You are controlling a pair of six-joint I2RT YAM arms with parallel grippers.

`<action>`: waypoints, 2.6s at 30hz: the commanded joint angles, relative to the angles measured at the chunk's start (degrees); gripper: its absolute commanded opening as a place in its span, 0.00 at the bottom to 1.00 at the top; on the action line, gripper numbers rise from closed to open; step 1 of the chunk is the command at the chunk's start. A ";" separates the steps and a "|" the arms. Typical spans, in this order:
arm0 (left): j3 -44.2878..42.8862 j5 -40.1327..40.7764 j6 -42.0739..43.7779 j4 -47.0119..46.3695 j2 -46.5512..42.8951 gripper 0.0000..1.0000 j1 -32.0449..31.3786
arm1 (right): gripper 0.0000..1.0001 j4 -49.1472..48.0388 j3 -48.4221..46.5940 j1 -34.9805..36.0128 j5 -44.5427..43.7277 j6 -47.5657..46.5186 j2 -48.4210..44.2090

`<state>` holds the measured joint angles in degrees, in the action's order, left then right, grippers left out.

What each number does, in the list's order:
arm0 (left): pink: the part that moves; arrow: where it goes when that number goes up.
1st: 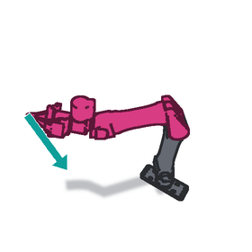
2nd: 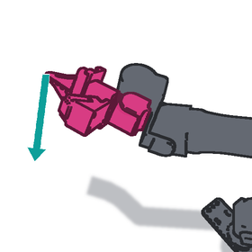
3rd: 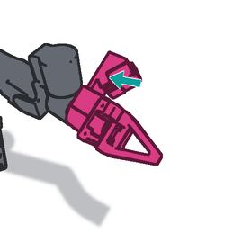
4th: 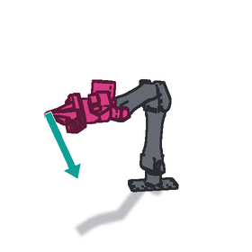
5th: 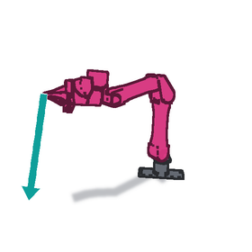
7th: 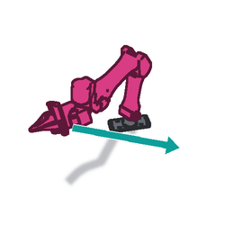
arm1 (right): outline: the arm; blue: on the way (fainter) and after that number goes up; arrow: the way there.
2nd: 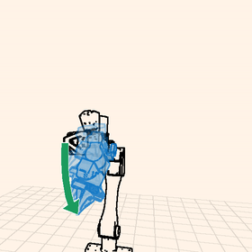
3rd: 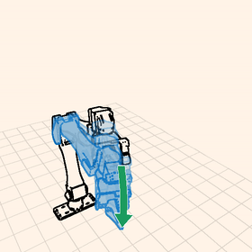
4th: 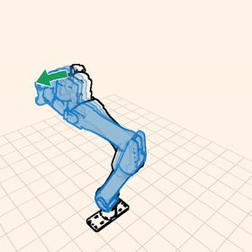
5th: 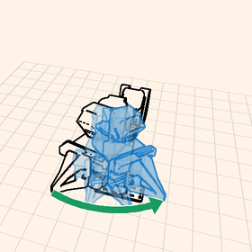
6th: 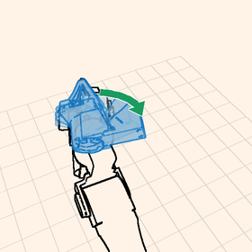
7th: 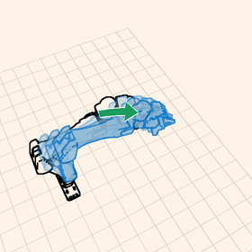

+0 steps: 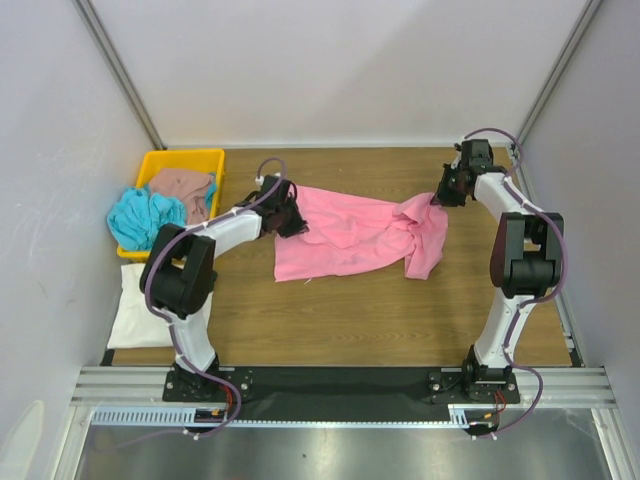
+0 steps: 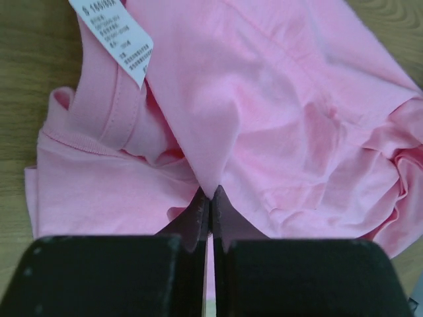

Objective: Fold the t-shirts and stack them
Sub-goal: Flatten the tshirt out

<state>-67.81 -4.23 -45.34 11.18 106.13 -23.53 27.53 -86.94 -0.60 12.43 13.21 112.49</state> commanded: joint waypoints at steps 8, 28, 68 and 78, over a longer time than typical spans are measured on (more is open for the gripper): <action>-1.37 10.46 3.77 11.49 -15.59 0.01 -0.29 | 0.00 -0.28 4.12 -0.28 -0.91 0.32 -2.71; 8.66 4.76 5.53 8.51 -16.83 0.00 0.24 | 0.80 0.44 5.81 12.89 -14.50 -17.56 -15.72; 12.17 1.50 8.08 6.49 -18.59 0.00 4.81 | 0.36 7.98 -0.96 28.46 -41.77 -3.37 5.29; 12.00 1.86 8.52 6.84 -19.29 0.00 4.90 | 0.10 7.19 3.00 25.92 -40.73 0.41 0.10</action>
<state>-55.83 -2.22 -38.41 18.83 89.43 -19.29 34.68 -84.29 26.13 -27.18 11.40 117.19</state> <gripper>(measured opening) 0.014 0.138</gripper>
